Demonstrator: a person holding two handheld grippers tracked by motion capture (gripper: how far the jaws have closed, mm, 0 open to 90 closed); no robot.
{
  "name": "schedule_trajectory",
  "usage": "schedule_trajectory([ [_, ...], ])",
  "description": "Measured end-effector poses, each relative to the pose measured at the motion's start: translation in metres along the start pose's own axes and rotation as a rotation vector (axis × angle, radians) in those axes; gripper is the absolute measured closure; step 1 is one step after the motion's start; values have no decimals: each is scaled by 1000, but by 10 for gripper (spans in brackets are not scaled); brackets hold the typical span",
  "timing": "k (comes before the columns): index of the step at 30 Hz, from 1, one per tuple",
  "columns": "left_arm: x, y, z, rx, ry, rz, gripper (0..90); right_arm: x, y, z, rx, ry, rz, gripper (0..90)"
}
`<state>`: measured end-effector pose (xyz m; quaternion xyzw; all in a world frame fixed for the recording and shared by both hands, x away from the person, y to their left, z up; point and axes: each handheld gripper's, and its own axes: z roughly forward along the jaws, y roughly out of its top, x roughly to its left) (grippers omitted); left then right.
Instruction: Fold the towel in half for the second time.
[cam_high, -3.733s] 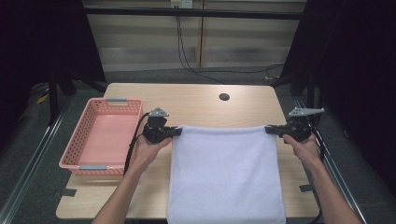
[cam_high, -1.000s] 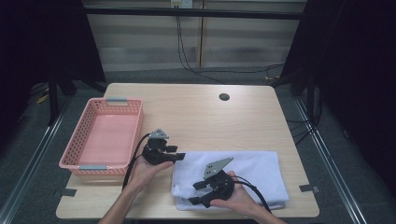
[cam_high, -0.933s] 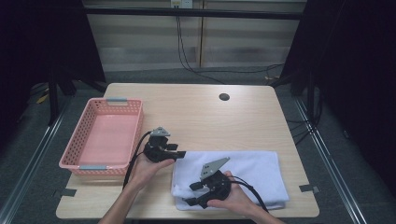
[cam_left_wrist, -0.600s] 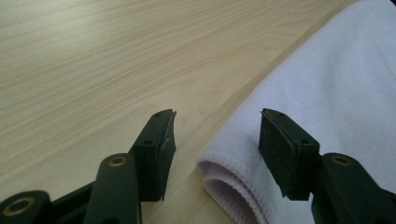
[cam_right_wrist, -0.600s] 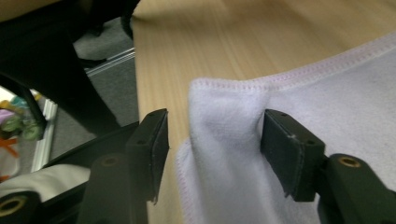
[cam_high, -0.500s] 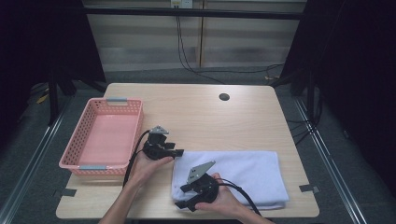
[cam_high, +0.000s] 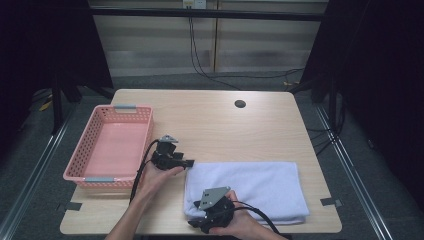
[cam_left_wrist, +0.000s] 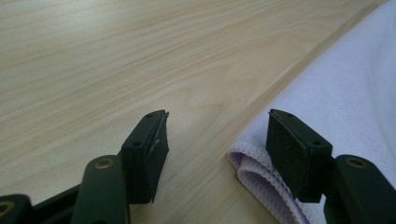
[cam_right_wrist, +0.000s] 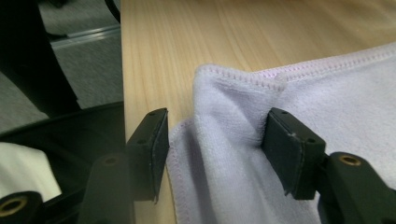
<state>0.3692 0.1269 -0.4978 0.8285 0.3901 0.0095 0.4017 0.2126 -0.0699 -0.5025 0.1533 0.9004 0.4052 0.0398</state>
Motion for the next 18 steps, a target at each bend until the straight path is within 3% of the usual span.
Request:
schedule_trajectory([
  [5, -3, -1, 4, 4, 3, 6, 394, 2, 0, 0, 5, -33, -18, 509],
  [6, -3, -2, 4, 10, -15, 22, 417, 2, 0, -1, 9, -37, -12, 545],
  [7, -7, -4, 6, 9, -57, 37, 543, -1, 1, -1, 10, -62, -6, 695],
  [9, -10, -3, 6, 21, -48, 52, 553, -4, 1, -2, 7, -73, 7, 733],
  [10, -11, -3, 8, 29, -71, 57, 659, -7, 1, -2, 6, -56, 26, 736],
  [11, -13, -3, 8, 28, -62, 74, 718, -8, 2, -2, 8, -51, 33, 738],
  [13, -12, -2, 6, 18, -75, 66, 832, -10, 4, -3, 20, -44, 56, 762],
  [15, -10, -2, 4, 2, -94, 49, 836, -11, 4, -3, 19, -35, 79, 767],
  [18, -9, -1, -2, -27, -119, 21, 840, -20, 4, -9, -11, 19, 174, 783],
])
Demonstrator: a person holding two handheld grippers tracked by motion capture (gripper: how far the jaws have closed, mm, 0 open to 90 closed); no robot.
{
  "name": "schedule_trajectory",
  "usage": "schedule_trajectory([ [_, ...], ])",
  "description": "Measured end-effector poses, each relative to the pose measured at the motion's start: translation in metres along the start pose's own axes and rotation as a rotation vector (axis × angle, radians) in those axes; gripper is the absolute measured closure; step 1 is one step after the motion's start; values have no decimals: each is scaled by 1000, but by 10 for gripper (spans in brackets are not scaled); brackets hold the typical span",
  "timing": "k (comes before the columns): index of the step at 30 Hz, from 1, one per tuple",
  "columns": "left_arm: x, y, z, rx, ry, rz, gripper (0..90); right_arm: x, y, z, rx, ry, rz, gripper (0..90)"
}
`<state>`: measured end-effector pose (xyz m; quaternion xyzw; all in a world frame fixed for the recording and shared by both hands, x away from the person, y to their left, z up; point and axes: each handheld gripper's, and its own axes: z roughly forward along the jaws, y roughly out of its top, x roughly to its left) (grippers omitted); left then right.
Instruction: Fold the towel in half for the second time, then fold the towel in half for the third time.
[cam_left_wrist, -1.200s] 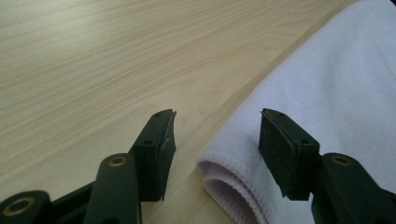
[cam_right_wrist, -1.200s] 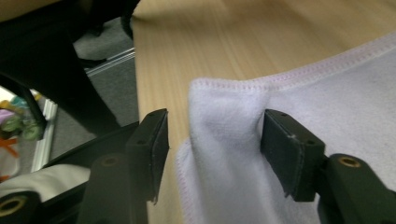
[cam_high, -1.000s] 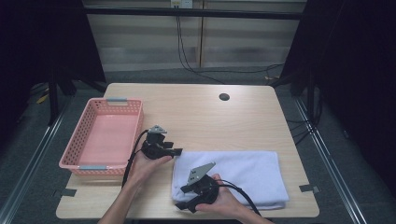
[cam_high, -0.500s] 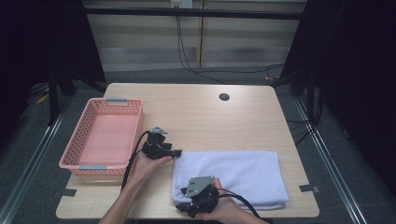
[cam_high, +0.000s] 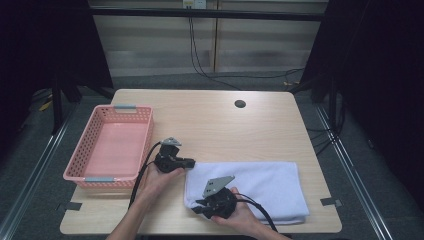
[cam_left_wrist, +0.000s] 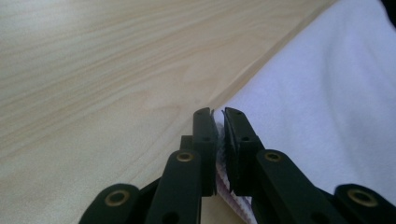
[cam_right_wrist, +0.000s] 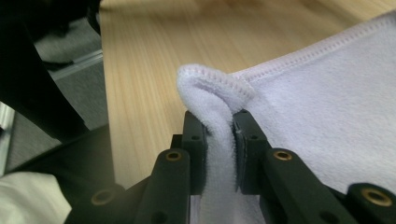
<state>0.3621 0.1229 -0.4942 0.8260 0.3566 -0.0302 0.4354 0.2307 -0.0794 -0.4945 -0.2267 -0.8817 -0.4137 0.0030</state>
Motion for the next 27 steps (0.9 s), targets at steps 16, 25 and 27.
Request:
schedule_trajectory([
  [16, -6, 30, -33, -79, -14, -31, 844, 0, 33, -26, -112, 38, 31, 796],
  [25, -21, 55, -71, -98, 55, 24, 844, 13, 61, -38, -226, 55, 21, 797],
  [27, -28, 64, -79, -84, 90, 59, 844, 17, 68, -44, -252, 58, 7, 797],
])
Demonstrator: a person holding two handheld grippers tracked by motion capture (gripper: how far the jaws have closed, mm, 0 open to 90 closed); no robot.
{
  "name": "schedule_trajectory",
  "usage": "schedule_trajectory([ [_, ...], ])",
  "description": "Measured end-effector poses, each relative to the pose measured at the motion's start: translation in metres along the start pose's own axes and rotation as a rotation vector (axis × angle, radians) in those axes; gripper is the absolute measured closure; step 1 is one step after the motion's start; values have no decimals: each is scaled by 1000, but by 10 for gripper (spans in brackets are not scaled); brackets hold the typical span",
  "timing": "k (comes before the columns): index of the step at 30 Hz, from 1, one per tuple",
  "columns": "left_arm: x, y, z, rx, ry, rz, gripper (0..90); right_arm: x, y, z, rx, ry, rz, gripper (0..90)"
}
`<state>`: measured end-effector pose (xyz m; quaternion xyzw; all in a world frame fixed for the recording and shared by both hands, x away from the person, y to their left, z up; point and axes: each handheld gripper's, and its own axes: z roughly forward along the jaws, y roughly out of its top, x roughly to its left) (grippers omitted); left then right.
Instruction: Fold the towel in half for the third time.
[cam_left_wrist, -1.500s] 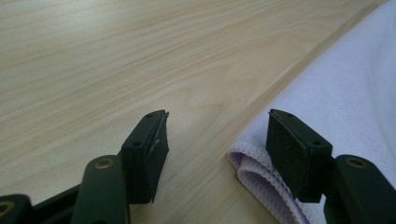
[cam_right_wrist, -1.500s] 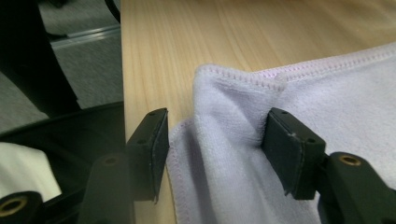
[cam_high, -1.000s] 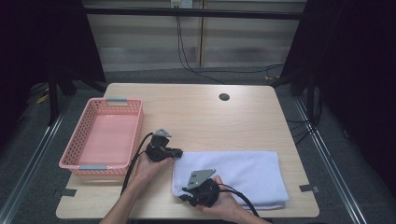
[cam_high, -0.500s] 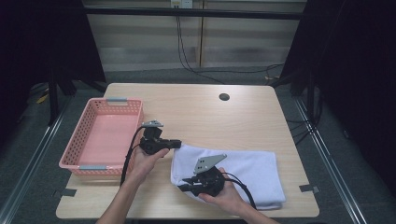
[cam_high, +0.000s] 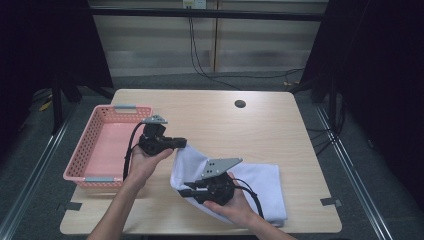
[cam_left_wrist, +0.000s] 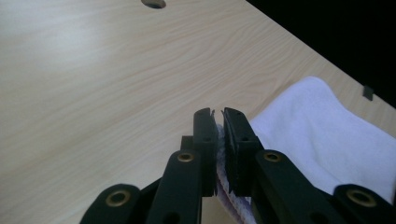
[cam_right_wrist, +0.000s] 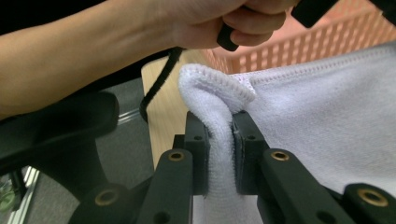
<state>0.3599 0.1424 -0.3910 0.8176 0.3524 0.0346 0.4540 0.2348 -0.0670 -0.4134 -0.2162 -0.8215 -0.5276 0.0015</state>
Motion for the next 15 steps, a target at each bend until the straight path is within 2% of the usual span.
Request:
schedule_trajectory([
  [2, -6, 8, -5, -19, 13, 15, 844, 4, 10, -9, -54, -3, -16, 797],
  [3, -10, 12, -5, -11, 38, 41, 844, 4, 10, -9, -54, -3, -16, 797],
  [4, -14, 15, -3, -11, 36, 49, 844, 4, 11, -13, -72, -12, -18, 797],
  [5, -16, 17, 2, -18, 12, 45, 844, 4, 10, -17, -78, -18, -11, 797],
  [7, -21, 19, 16, -7, -13, 38, 844, 4, 4, -22, -75, -36, -7, 798],
  [8, -25, 19, 25, 2, -29, 40, 844, 3, -6, -31, -66, -61, 9, 798],
  [9, -28, 19, 34, 10, -42, 48, 844, 3, -6, -31, -66, -61, 9, 798],
  [12, -40, 20, 63, 12, -97, 25, 842, -1, -25, -54, -79, -107, 35, 797],
  [14, -47, 23, 78, 29, -107, 29, 840, -3, -44, -76, -89, -165, 67, 797],
  [15, -52, 24, 87, 35, -122, 32, 840, -3, -44, -76, -89, -165, 67, 797],
])
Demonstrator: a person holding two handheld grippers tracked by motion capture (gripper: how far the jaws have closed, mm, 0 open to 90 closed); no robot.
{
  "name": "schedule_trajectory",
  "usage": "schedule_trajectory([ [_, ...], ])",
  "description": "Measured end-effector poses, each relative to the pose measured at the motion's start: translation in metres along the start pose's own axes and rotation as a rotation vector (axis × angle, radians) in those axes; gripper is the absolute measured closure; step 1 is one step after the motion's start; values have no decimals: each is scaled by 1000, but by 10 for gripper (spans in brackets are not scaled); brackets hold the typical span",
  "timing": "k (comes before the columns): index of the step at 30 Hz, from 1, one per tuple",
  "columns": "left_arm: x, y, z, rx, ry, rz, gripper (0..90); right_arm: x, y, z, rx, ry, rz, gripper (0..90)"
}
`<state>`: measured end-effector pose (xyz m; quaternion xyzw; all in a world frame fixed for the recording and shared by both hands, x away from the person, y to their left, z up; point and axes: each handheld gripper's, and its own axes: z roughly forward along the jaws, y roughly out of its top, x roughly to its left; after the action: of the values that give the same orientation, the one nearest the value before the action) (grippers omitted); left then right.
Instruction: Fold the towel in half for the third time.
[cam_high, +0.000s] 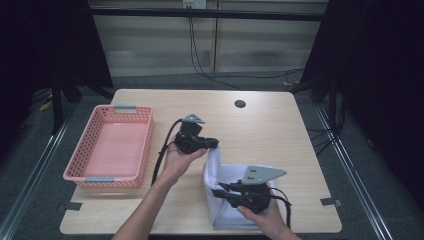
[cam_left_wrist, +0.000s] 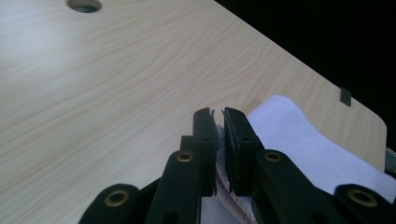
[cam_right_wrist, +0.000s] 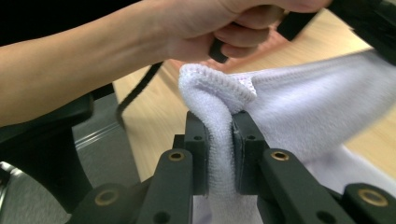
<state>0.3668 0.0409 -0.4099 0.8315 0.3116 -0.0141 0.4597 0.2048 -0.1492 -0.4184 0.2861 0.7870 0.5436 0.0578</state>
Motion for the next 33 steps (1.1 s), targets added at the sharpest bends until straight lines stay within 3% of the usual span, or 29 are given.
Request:
schedule_trajectory([
  [1, -3, 1, 9, 1, -14, -5, 837, -6, -14, -15, 6, -34, 28, 795],
  [2, -5, 2, 18, 15, -21, 0, 837, -6, -14, -15, 6, -34, 28, 795],
  [3, -11, 1, 36, 38, -48, -6, 835, -10, -28, -29, 18, -68, 65, 793],
  [4, -11, 1, 36, 38, -48, -6, 834, -12, -34, -35, 29, -84, 69, 791],
  [7, -22, -2, 61, 58, -83, -6, 833, -15, -44, -47, 48, -109, 79, 787],
  [10, -35, 1, 80, 81, -110, 27, 832, -17, -58, -65, 80, -143, 88, 785],
  [13, -49, 8, 94, 67, -130, 54, 825, -18, -73, -84, 106, -186, 105, 777],
  [15, -54, 11, 104, 50, -153, 60, 816, -19, -76, -88, 109, -198, 120, 773],
  [16, -55, 11, 110, 38, -171, 58, 786, -20, -80, -91, 120, -208, 138, 764],
  [17, -56, 10, 115, 34, -183, 45, 665, -23, -87, -97, 162, -236, 149, 709],
  [18, -57, 8, 118, 34, -191, 38, 665, -23, -87, -97, 162, -236, 149, 709],
  [19, -58, 7, 117, 33, -203, 52, 604, -26, -93, -104, 194, -258, 159, 567],
  [20, -58, 7, 114, 28, -192, 66, 604, -26, -93, -104, 194, -258, 159, 567],
  [21, -57, 5, 100, 3, -164, 62, 531, -28, -92, -114, 157, -269, 181, 499],
  [22, -57, 5, 100, 3, -164, 62, 534, -28, -92, -114, 157, -269, 181, 499],
  [23, -54, 1, 83, 5, -145, 71, 533, -33, -84, -120, 122, -319, 157, 471],
  [24, -54, 1, 83, 5, -145, 71, 544, -33, -84, -120, 122, -319, 157, 471],
  [25, -55, -7, 67, 20, -148, 93, 566, -47, -73, -120, 91, -334, 137, 457],
  [26, -55, -7, 67, 20, -148, 93, 584, -47, -73, -120, 91, -334, 137, 457],
  [27, -60, -22, 51, 46, -159, 101, 584, -65, -60, -113, 82, -347, 126, 451],
  [28, -60, -22, 51, 46, -159, 101, 580, -65, -60, -113, 82, -347, 126, 451],
  [29, -64, -34, 42, 64, -160, 106, 580, -77, -54, -105, 106, -331, 127, 433],
  [31, -72, -49, 31, 97, -129, 132, 548, -99, -44, -88, 130, -351, 140, 394],
  [32, -75, -57, 24, 104, -125, 134, 525, -109, -39, -79, 155, -327, 135, 366],
  [33, -77, -64, 18, 106, -149, 128, 513, -119, -35, -69, 190, -324, 145, 314],
])
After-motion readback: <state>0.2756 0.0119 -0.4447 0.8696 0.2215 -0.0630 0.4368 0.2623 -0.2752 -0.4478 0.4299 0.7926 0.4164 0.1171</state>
